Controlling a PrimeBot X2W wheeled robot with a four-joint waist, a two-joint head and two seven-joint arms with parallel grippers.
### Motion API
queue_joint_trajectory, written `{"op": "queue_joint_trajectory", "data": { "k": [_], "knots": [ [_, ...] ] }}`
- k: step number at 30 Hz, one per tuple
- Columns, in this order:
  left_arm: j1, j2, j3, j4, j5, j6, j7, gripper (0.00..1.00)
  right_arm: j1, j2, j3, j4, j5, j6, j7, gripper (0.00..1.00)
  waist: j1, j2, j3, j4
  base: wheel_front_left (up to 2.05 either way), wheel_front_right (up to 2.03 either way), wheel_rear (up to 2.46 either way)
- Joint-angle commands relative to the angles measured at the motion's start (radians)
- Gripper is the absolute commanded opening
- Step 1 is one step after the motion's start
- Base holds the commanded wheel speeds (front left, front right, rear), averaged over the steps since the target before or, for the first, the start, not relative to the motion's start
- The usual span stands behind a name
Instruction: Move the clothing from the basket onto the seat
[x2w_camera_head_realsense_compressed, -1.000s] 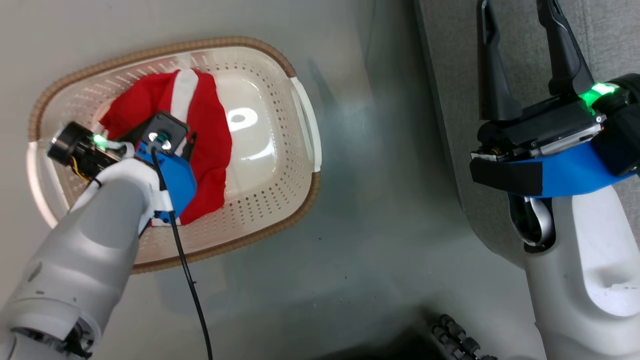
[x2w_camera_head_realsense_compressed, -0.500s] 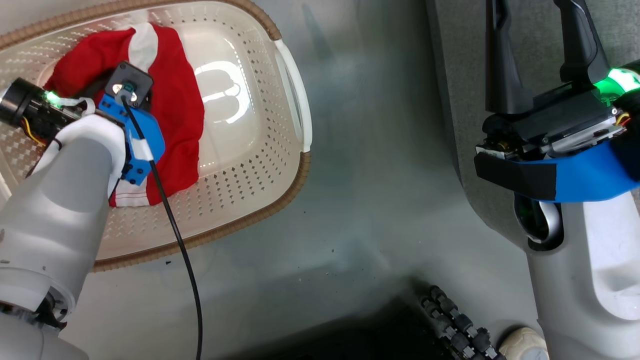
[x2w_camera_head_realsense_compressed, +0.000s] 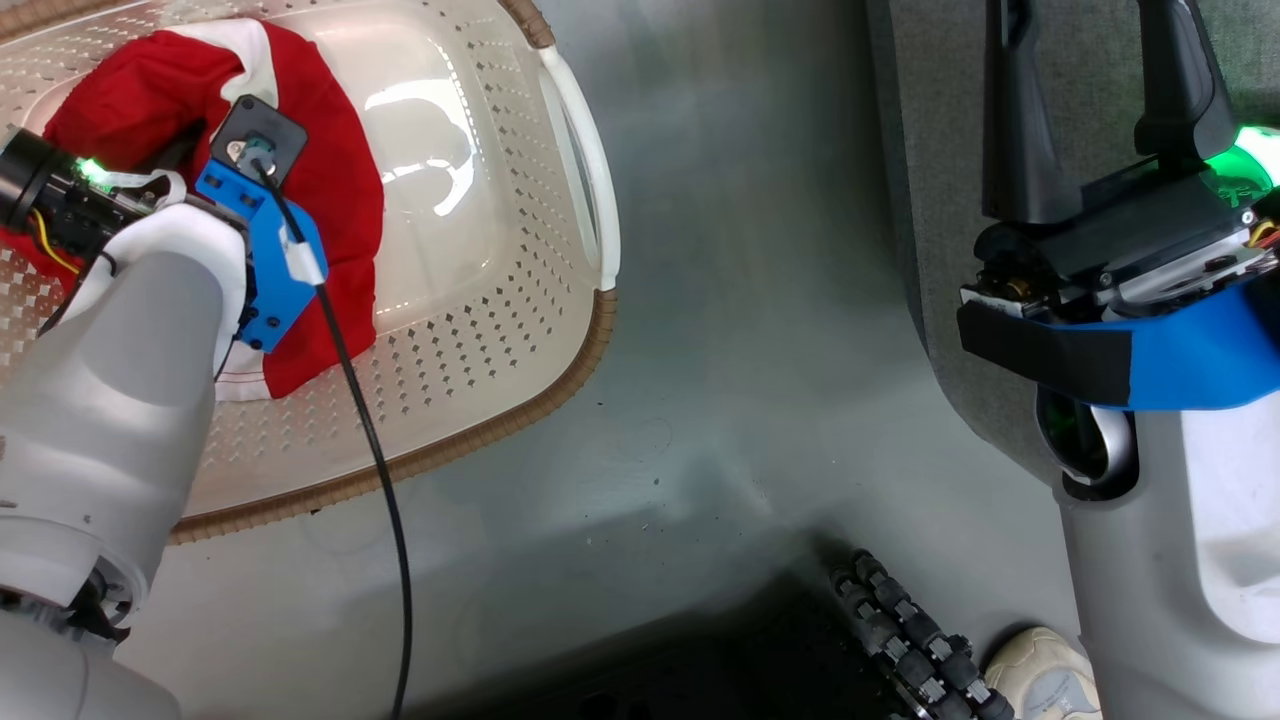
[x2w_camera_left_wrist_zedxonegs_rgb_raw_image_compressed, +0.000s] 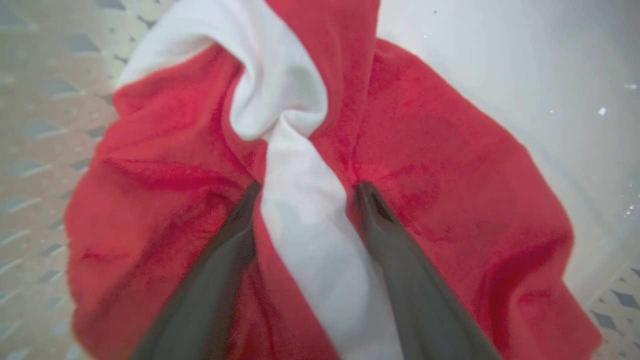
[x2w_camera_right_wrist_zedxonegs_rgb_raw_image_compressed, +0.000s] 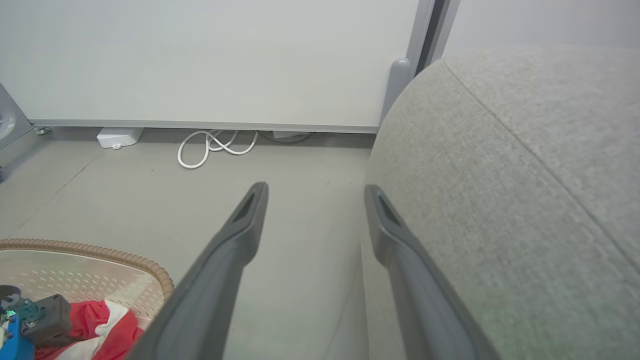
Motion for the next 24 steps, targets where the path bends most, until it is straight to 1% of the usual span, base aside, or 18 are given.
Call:
{"op": "queue_joint_trajectory", "data": {
  "k": [1,4,5,6,10,13,15,24],
  "knots": [
    [-0.015,0.001,-0.002,0.003,0.005,0.005,0.006,1.00,0.000,0.000,-0.009,0.009,0.007,0.000,0.000,1.00,0.0000,0.0000,0.000,0.001,0.00,0.00,0.00],
    [-0.015,-0.008,-0.016,0.004,0.010,0.009,0.036,1.00,0.004,0.000,-0.014,0.008,0.004,0.000,0.000,1.00,0.0000,0.0000,0.000,0.003,0.00,0.00,0.00],
    [-0.014,-0.011,-0.024,0.004,0.015,0.010,0.043,0.55,0.004,0.000,-0.014,0.009,0.003,0.000,0.000,1.00,0.0000,0.0000,0.000,0.004,0.00,0.00,0.00],
    [-0.015,-0.014,-0.028,0.004,0.017,0.009,0.049,0.00,0.005,0.000,-0.015,0.009,0.002,0.000,0.000,1.00,0.0000,0.0000,0.000,0.005,0.00,0.00,0.00],
    [-0.029,-0.028,-0.035,0.003,0.013,0.004,0.060,0.00,0.002,0.000,-0.013,0.011,0.001,0.000,0.000,1.00,0.0000,0.0000,-0.001,0.009,0.00,0.00,0.00],
    [-0.019,-0.022,-0.038,0.003,0.007,0.000,0.045,0.00,-0.005,0.000,-0.012,0.014,0.004,0.000,0.000,1.00,0.0000,0.0000,-0.007,0.011,0.00,0.00,0.00],
    [-0.018,-0.028,-0.039,0.002,0.004,-0.003,0.043,0.00,-0.008,0.000,-0.013,0.014,0.006,0.000,0.000,1.00,0.0000,0.0000,-0.015,0.011,0.00,0.00,0.00],
    [-0.007,-0.100,-0.043,0.003,-0.019,-0.021,0.013,0.00,0.002,0.000,-0.031,0.031,-0.008,0.000,0.000,1.00,0.0000,0.0000,-0.078,0.040,0.00,0.00,0.00]
  ]
}}
